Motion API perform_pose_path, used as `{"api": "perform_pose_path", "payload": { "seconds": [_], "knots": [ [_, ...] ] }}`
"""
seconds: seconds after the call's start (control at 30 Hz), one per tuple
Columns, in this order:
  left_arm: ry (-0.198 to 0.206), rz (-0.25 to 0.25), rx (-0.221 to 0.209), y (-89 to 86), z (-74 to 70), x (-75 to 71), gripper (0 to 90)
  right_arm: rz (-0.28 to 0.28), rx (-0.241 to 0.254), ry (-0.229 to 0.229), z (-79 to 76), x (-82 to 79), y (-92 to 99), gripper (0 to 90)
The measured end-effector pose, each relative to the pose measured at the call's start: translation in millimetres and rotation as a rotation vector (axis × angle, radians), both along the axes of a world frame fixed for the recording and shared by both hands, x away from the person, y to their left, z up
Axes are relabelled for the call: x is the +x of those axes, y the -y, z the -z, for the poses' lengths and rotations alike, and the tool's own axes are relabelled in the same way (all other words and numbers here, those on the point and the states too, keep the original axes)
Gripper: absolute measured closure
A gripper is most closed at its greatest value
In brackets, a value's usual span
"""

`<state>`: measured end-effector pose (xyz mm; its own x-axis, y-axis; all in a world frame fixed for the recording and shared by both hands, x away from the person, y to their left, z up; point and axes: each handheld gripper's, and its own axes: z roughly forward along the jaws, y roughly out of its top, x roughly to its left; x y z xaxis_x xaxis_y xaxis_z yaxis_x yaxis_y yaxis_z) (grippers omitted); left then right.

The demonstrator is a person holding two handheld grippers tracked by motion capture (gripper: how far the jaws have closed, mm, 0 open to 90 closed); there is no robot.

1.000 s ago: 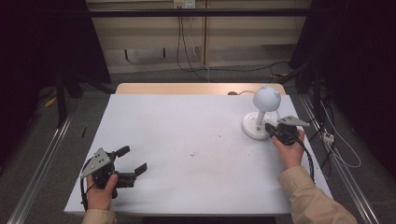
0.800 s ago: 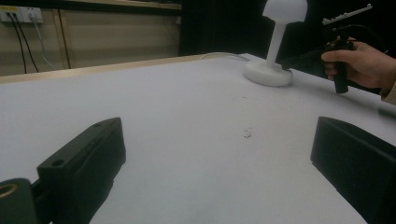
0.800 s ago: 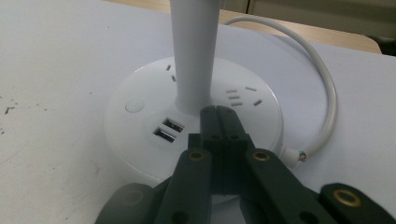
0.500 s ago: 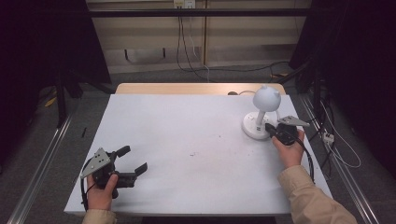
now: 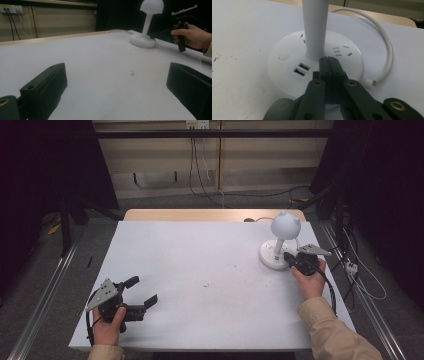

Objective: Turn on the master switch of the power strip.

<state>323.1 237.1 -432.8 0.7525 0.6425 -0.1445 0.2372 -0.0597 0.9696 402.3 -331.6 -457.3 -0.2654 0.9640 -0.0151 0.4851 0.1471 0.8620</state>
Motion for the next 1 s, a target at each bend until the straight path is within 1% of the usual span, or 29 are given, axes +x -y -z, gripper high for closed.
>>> {"api": "perform_pose_path", "payload": {
  "seconds": [0.07,0.1,0.17,0.2,0.23,0.27,0.3,0.33,0.4,0.47,0.5,0.53,0.57,0.6,0.63,0.67,0.8,0.9,0.93,0.97,1.0],
  "knots": [
    [0.003,-0.002,0.005,0.0,-0.6,-0.1,2.8,0.009,0.007,-0.007,-0.3,-0.2,-0.2,90.0],
    [0.002,-0.002,0.003,0.4,-0.8,-0.2,2.8,0.014,-0.015,-0.014,-0.9,0.1,-1.2,90.0],
    [0.001,0.0,0.004,0.9,-0.9,-0.3,2.8,0.028,-0.006,-0.025,-1.9,0.9,-2.0,90.0],
    [0.001,0.001,0.004,0.9,-1.0,-0.4,2.8,0.021,-0.027,-0.024,-2.3,1.5,-3.1,90.0],
    [0.002,0.001,0.005,0.7,-0.9,-0.3,2.8,0.017,-0.024,-0.022,-2.0,1.6,-2.4,90.0],
    [0.003,0.0,0.005,0.3,-0.6,0.1,2.8,0.015,-0.002,-0.019,-1.0,1.2,-0.4,90.0],
    [0.001,0.0,0.0,0.0,-0.1,0.5,2.8,0.015,0.009,-0.017,-0.6,1.1,0.6,90.0],
    [0.0,-0.002,-0.002,-0.1,0.1,0.7,2.8,0.018,0.01,-0.02,-1.2,1.2,0.3,90.0],
    [-0.002,-0.004,-0.001,0.2,0.2,1.1,2.8,0.012,-0.025,-0.014,-2.0,1.3,-2.8,90.0],
    [-0.002,-0.003,0.002,0.9,0.4,2.4,2.8,0.018,-0.011,-0.006,-1.5,0.4,-3.1,90.0],
    [-0.003,-0.003,0.004,1.7,0.3,3.0,2.8,0.015,-0.022,-0.004,-1.9,0.6,-3.7,90.0],
    [-0.005,0.0,0.0,2.5,0.3,3.5,2.8,0.012,-0.013,0.009,-2.3,0.6,-3.8,90.0],
    [-0.004,0.0,0.0,3.0,0.2,3.9,2.8,0.018,0.008,0.003,-3.3,0.8,-3.5,90.0],
    [0.0,0.004,0.001,3.3,0.0,4.5,2.8,0.014,0.004,0.001,-3.7,1.0,-4.1,90.0],
    [-0.003,0.003,-0.003,4.2,0.1,4.4,2.8,0.008,-0.02,0.002,-4.5,0.8,-5.1,90.0],
    [-0.004,0.004,0.001,4.7,0.1,4.6,2.8,0.007,-0.025,0.003,-5.1,0.2,-5.6,90.0],
    [-0.01,0.009,-0.003,5.3,0.9,5.4,2.8,0.006,0.013,0.003,-5.2,-1.0,-5.5,90.0],
    [-0.003,0.007,0.003,4.9,-0.1,5.3,2.8,-0.001,0.014,0.009,-7.0,-1.8,-6.8,89.9],
    [-0.003,0.005,0.004,4.7,-0.1,5.3,2.8,0.004,0.018,0.011,-7.8,-2.3,-6.9,88.9],
    [-0.007,0.005,-0.004,4.7,0.4,5.2,2.8,0.006,0.02,0.014,-8.7,-2.3,-6.7,84.3],
    [-0.007,0.003,-0.001,4.4,0.5,5.3,2.8,0.019,0.019,0.013,-9.6,-2.5,-6.2,81.3]
  ]
}}
